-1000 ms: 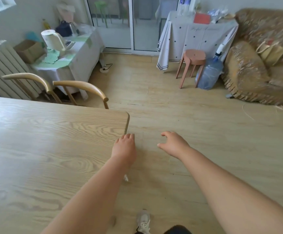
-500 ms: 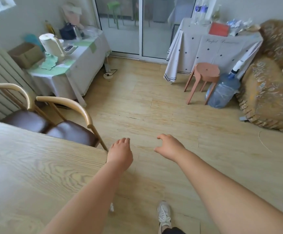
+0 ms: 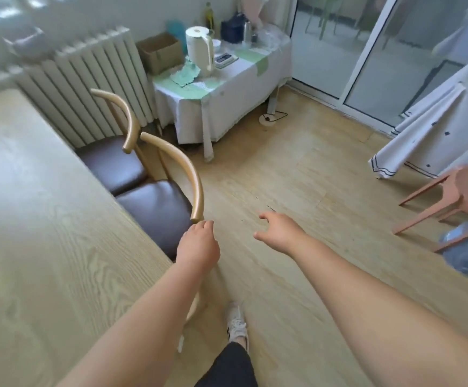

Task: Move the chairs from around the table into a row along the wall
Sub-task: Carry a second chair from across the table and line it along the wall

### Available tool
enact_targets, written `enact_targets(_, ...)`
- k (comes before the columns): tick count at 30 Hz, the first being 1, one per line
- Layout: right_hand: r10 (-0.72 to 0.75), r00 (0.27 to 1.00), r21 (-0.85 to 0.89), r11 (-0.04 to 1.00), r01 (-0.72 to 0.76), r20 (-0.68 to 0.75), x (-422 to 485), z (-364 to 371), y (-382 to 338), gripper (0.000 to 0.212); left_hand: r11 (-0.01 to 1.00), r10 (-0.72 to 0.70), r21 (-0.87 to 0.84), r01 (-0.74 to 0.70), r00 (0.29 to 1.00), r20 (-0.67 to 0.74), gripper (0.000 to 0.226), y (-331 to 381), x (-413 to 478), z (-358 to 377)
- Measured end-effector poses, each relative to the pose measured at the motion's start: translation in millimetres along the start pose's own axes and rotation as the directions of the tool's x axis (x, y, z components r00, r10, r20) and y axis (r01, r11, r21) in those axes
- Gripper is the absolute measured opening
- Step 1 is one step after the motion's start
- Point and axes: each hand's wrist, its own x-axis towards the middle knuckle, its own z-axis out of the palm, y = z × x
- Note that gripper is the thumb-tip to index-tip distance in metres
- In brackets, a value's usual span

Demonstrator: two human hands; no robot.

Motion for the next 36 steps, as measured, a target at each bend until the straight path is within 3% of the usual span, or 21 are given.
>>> enact_targets(4,-0.034,0.996,0.028,0.999,0.032,0.079,54.6,-11.9,-34.8,0.059,0.980,-0.176,-0.090,0.176,0.984,0.013,0.028,-16.7,46.3,-15.1)
enact_targets(8,-0.076,0.989,0.001,0.997,0.076,0.130,103.6,-24.5,-64.2,0.060,0.957,-0.255,-0.134,0.257,0.966,0.031,0.013,-30.2,90.7,-28.7)
enact_targets(12,-0.120,0.975,-0.035,0.991,0.129,0.186,145.0,-32.0,-90.1,0.062,0.915,-0.347,-0.196,0.352,0.936,0.062,0.039,-38.6,122.1,-29.7)
enact_targets(23,-0.184,0.891,-0.070,0.970,0.233,0.415,286.8,-9.6,-138.8,0.074,0.667,-0.648,-0.265,0.696,0.718,0.255,0.052,-45.9,195.3,1.1)
enact_targets(28,-0.157,0.861,-0.081,0.971,0.223,0.485,338.5,5.1,-146.1,0.074,0.574,-0.695,-0.320,0.754,0.655,0.296,0.044,-39.7,230.5,23.2)
enact_targets(36,-0.081,0.865,0.026,0.997,0.078,0.495,384.2,48.8,-172.0,0.046,0.407,-0.744,-0.503,0.762,0.596,0.301,0.042,-58.0,247.2,51.5)
